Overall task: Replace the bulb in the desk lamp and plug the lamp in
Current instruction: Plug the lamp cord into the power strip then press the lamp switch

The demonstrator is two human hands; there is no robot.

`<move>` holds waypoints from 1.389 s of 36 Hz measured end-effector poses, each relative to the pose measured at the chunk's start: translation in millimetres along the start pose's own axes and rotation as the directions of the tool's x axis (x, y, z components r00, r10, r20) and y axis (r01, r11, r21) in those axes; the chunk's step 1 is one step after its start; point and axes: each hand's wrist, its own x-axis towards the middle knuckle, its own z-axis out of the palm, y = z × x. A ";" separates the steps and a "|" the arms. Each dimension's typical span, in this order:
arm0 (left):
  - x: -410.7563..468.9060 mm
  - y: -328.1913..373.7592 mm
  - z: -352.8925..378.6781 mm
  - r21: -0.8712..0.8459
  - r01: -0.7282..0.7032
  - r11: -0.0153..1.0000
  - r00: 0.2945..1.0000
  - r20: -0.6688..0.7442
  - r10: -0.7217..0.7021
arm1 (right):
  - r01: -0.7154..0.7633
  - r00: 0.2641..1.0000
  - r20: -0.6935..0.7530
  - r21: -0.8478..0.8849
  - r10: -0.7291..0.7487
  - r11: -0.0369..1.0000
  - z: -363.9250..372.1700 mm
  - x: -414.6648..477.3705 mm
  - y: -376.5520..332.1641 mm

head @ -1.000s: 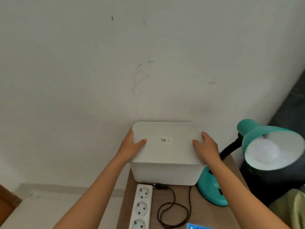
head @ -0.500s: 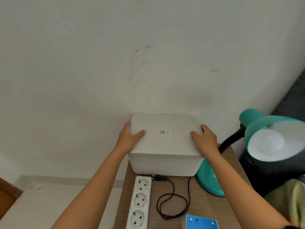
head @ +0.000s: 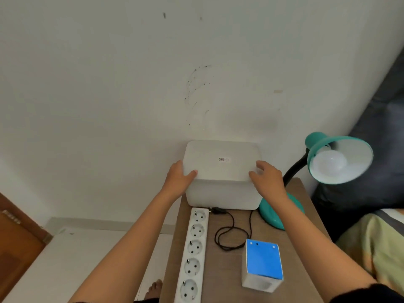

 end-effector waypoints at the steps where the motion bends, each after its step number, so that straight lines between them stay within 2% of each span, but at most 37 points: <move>1: -7.6 -2.4 -0.4 -0.006 -0.012 1.000 1.000 -0.004 0.012 | 0.036 0.999 -0.020 0.012 -0.035 0.999 3.7 -8.4 0.3; 6: -51.6 -14.6 4.1 0.043 -0.036 0.998 0.998 -0.040 0.038 | 0.147 0.986 -0.093 0.092 -0.139 0.985 34.0 -47.7 8.3; 13: -99.3 -63.9 36.0 0.056 -0.017 0.998 0.992 0.124 0.010 | 0.018 0.986 0.166 0.030 -0.023 0.999 88.3 -59.9 26.4; 17: -111.4 -86.3 51.9 0.044 0.040 0.998 0.979 0.199 -0.048 | -0.028 0.985 0.173 -0.001 0.028 1.000 109.3 -52.2 32.5; 22: -116.6 -98.2 61.4 0.003 0.112 0.994 0.954 0.280 -0.108 | -0.069 0.994 0.088 -0.015 0.070 0.997 134.0 -40.3 41.9; 30: -117.3 -113.1 70.4 -0.094 0.093 0.991 0.969 0.239 -0.069 | -0.095 0.995 0.009 -0.029 0.095 0.995 153.0 -26.3 50.2; 43: -118.6 -113.8 71.1 -0.087 0.122 0.989 0.963 0.250 -0.097 | 0.013 0.993 0.115 -0.244 0.016 0.970 148.7 -23.8 56.7; 50: -118.7 -113.2 70.1 -0.059 0.116 0.991 0.962 0.255 -0.098 | 0.033 0.992 0.124 -0.279 0.002 0.960 147.8 -21.2 58.3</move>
